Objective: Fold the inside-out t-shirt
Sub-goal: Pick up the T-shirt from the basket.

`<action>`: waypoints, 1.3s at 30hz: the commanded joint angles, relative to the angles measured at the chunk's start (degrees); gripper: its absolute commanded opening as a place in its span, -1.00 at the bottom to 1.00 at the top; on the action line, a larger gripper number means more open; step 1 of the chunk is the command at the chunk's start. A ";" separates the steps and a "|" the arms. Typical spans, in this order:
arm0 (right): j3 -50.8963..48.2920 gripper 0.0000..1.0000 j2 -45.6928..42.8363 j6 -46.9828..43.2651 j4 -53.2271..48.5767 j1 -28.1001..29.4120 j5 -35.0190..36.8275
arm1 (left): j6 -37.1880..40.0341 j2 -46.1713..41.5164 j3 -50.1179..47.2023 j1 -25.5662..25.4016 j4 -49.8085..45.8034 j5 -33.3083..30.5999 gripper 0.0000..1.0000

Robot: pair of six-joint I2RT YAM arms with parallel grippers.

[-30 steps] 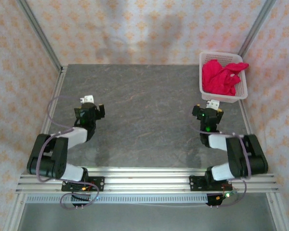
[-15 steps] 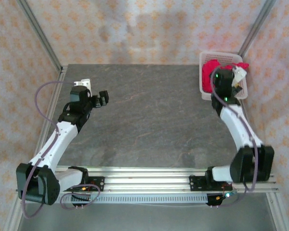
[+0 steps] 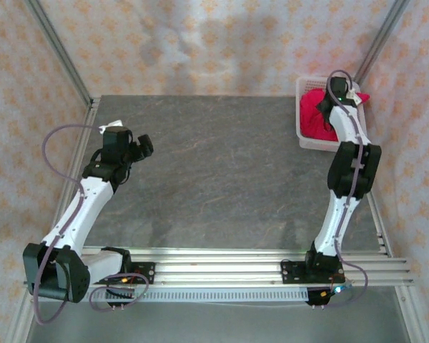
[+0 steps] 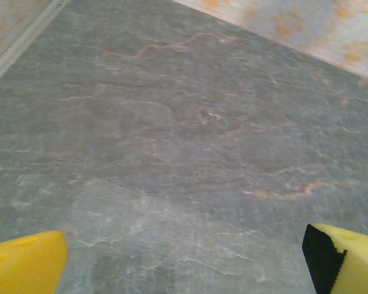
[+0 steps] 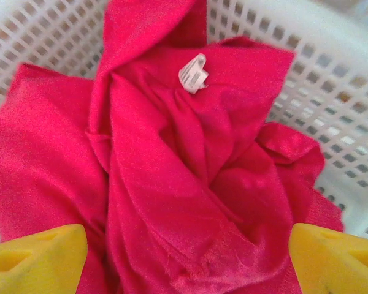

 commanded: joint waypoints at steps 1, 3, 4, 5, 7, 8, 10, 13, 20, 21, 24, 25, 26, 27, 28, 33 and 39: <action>6.81 0.69 5.46 -1.08 -7.07 0.22 -0.76 | -5.03 -1.82 -2.12 1.17 0.95 -3.15 1.00; 9.93 0.64 8.59 -1.08 -8.66 -0.31 -1.22 | -5.18 -1.50 -1.93 1.26 1.65 -1.04 1.00; 10.82 0.61 9.52 -1.04 -9.02 -0.39 -1.38 | -5.65 -1.24 -1.55 1.26 1.42 -0.71 1.00; 11.31 0.59 10.17 -1.04 -9.01 -0.51 -1.32 | -6.01 -0.92 -1.05 1.26 0.79 -0.64 1.00; 10.71 0.50 10.61 -1.19 -7.31 -0.61 -1.25 | -6.76 -0.26 -0.03 1.26 -1.01 -1.90 1.00; 10.38 0.33 10.62 -1.47 -6.49 -0.62 -1.59 | -6.65 -0.19 0.12 1.26 -1.54 -2.63 1.00; 10.43 -0.38 10.38 -1.95 -5.99 -0.57 -2.11 | -6.45 -0.34 -0.07 1.26 -1.59 -3.05 1.00; 10.81 -1.00 8.22 -2.24 -7.03 -0.60 -3.46 | -6.64 -0.73 0.27 1.27 -1.89 -3.10 1.00; 1.37 -1.00 -7.61 -0.24 -0.44 -0.50 -7.11 | -7.80 -1.99 2.40 1.28 -3.90 3.01 0.82; -0.84 -1.00 -10.15 0.20 1.44 -0.51 -8.18 | -7.92 -2.27 2.40 1.31 -4.26 3.53 0.81; -7.41 -1.00 -18.16 1.33 7.69 -0.47 -12.27 | -10.22 -3.73 1.73 1.26 -4.60 5.21 0.79; -9.72 -1.00 -20.79 1.76 10.29 -0.46 -14.28 | -10.58 -4.32 1.32 1.26 -4.56 5.61 0.77; -12.02 -1.00 -23.47 1.86 13.80 -0.53 -17.37 | -10.95 -4.96 0.95 1.31 -4.58 6.12 0.74; -14.22 -1.00 -25.75 1.94 17.48 -0.52 -20.50 | -11.17 -5.33 0.83 1.29 -4.58 6.54 0.72; -16.70 -1.00 -28.31 2.31 22.12 -0.48 -24.67 | -11.56 -5.70 0.82 1.28 -4.87 6.78 0.69; -20.13 -1.00 -38.29 4.94 30.67 0.31 -33.36 | -13.41 -7.04 0.60 1.29 -4.51 10.03 0.55; -15.82 -1.00 -47.76 3.93 30.21 2.97 -36.40 | -14.08 -7.99 0.74 1.27 -4.01 13.84 0.54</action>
